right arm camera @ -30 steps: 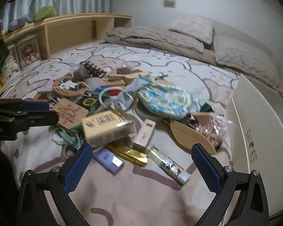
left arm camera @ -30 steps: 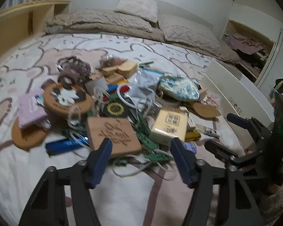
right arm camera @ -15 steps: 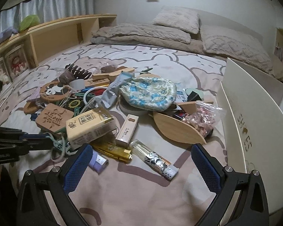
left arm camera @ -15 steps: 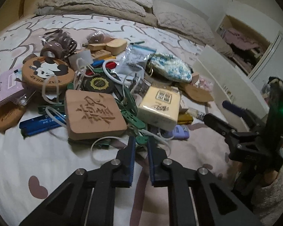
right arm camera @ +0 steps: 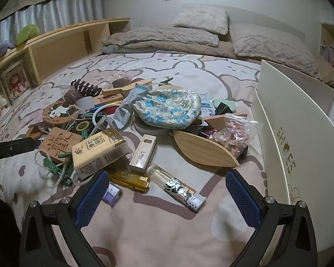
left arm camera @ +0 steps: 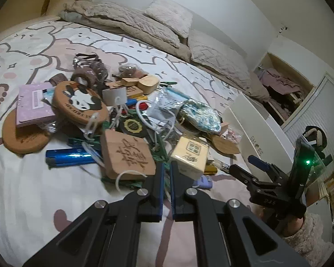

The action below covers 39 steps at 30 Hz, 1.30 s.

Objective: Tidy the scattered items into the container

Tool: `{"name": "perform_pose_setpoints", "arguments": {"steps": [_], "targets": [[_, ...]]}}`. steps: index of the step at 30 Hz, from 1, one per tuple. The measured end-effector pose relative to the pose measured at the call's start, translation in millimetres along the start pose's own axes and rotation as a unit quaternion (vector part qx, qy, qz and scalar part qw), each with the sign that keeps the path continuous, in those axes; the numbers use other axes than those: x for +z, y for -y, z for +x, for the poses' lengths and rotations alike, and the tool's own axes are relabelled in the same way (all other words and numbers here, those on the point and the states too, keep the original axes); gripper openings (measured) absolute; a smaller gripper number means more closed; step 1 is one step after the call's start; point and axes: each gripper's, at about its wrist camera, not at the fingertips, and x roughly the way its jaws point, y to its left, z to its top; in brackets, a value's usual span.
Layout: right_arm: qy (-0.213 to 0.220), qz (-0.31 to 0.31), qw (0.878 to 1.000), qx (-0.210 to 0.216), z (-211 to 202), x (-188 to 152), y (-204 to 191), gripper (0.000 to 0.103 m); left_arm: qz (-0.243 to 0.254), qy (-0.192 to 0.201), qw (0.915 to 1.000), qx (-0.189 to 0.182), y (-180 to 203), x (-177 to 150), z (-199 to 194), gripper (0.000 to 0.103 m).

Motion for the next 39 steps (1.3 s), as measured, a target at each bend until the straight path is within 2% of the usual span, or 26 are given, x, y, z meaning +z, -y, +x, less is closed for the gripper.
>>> {"name": "perform_pose_setpoints", "arguments": {"steps": [4,5,6,8,9,13,19,21,22,23,26,35,39], "targets": [[-0.002,0.001,1.0,0.001,1,0,1,0.103,-0.008,-0.01,0.9993,0.037,-7,-2,5,0.006],[-0.002,0.001,1.0,0.001,1,0,1,0.103,-0.01,-0.012,0.9986,0.05,-9,-3,6,0.013],[-0.003,0.001,1.0,0.001,1,0,1,0.103,-0.012,-0.012,0.9977,0.065,-12,-5,5,0.021],[-0.004,0.002,1.0,0.003,0,-1,1,0.103,-0.018,-0.005,0.9956,0.092,-17,-7,3,0.061],[-0.004,0.002,1.0,0.004,0,-1,1,0.103,-0.022,0.002,0.9946,0.102,-19,-7,1,0.064],[-0.004,0.001,1.0,0.005,0,-1,0,0.103,-0.038,-0.005,0.9946,0.097,-28,-8,2,0.065],[-0.004,0.0,1.0,0.005,0,-1,-1,0.103,-0.062,-0.06,0.9927,0.084,-36,-13,28,0.065],[-0.004,0.0,1.0,0.006,0,-1,-1,0.103,-0.074,-0.061,0.9929,0.071,-38,-10,28,0.064],[-0.004,0.0,1.0,0.006,0,-1,-1,0.103,-0.079,-0.061,0.9932,0.06,-40,-9,29,0.051],[-0.004,-0.001,1.0,0.006,0,-1,-1,0.103,-0.082,-0.066,0.9932,0.049,-41,-10,29,0.032],[-0.004,-0.001,1.0,0.005,0,-1,-2,0.103,-0.086,-0.076,0.9928,0.033,-40,-14,31,0.008],[-0.008,0.014,1.0,0.009,0,-2,3,0.103,-0.094,-0.001,0.9956,0.001,-38,-1,-2,0.003],[-0.01,0.012,1.0,0.009,1,-2,3,0.103,-0.095,-0.005,0.9954,0.008,-39,-1,-4,0.003]]}}
